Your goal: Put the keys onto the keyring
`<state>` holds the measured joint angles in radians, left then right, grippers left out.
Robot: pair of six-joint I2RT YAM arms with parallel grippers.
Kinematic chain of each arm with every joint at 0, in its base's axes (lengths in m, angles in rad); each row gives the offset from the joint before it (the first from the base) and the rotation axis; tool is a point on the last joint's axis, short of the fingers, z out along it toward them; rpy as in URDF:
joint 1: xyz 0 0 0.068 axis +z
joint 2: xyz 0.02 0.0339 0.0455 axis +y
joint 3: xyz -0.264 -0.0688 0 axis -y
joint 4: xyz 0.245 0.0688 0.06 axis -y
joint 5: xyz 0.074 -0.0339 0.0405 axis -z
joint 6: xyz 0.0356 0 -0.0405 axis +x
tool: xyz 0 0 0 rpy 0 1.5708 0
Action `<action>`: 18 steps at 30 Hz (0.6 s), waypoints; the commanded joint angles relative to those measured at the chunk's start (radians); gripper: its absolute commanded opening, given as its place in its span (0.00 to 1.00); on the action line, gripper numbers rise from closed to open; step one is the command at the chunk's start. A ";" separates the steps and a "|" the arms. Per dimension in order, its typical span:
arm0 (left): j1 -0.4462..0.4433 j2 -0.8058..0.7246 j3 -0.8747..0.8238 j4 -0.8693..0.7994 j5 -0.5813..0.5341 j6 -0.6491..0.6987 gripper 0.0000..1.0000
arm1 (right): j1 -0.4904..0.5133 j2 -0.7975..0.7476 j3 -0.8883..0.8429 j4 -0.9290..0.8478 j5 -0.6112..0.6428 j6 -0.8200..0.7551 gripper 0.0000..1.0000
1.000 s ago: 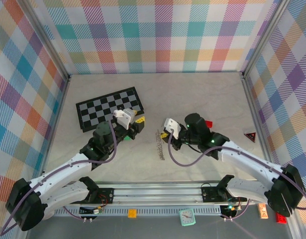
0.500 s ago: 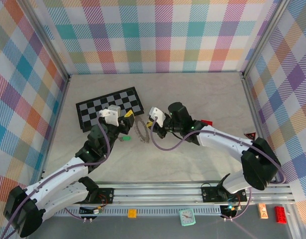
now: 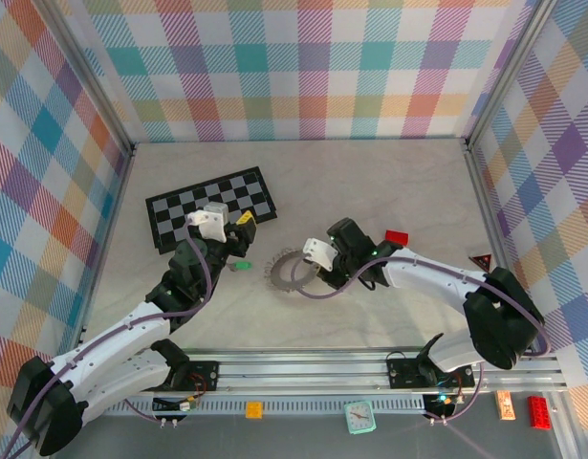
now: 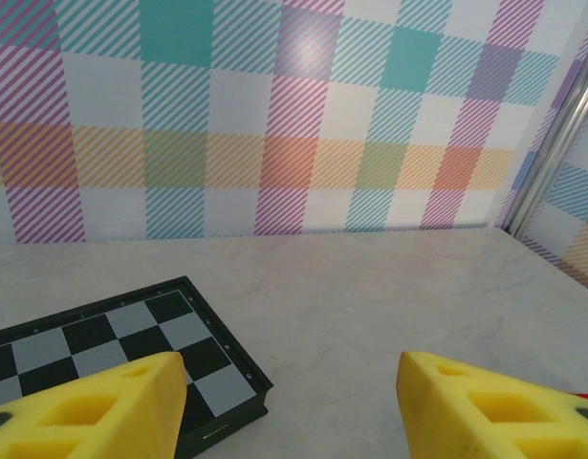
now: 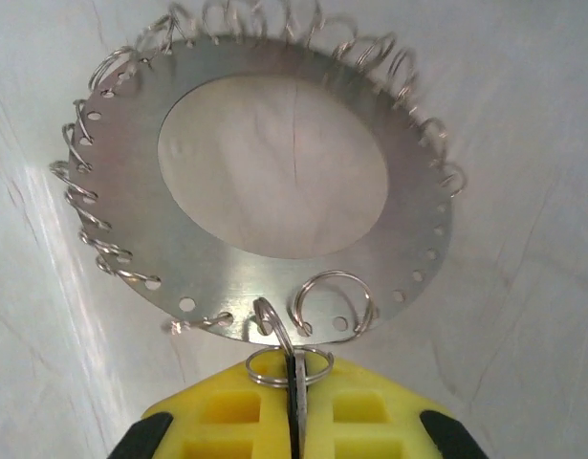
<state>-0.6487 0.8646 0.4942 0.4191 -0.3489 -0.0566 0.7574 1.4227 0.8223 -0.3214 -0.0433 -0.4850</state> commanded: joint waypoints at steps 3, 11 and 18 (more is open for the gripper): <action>0.015 0.008 -0.015 0.044 -0.046 -0.027 0.60 | -0.004 -0.003 -0.012 -0.144 0.121 -0.049 0.00; 0.021 0.032 -0.007 0.067 -0.056 -0.029 0.61 | -0.004 0.061 0.000 -0.218 0.206 -0.087 0.03; 0.021 0.031 -0.015 0.078 -0.052 -0.025 0.61 | -0.004 0.096 -0.005 -0.247 0.274 -0.107 0.04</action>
<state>-0.6376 0.8970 0.4938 0.4538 -0.3870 -0.0677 0.7574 1.5047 0.8169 -0.5232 0.1875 -0.5663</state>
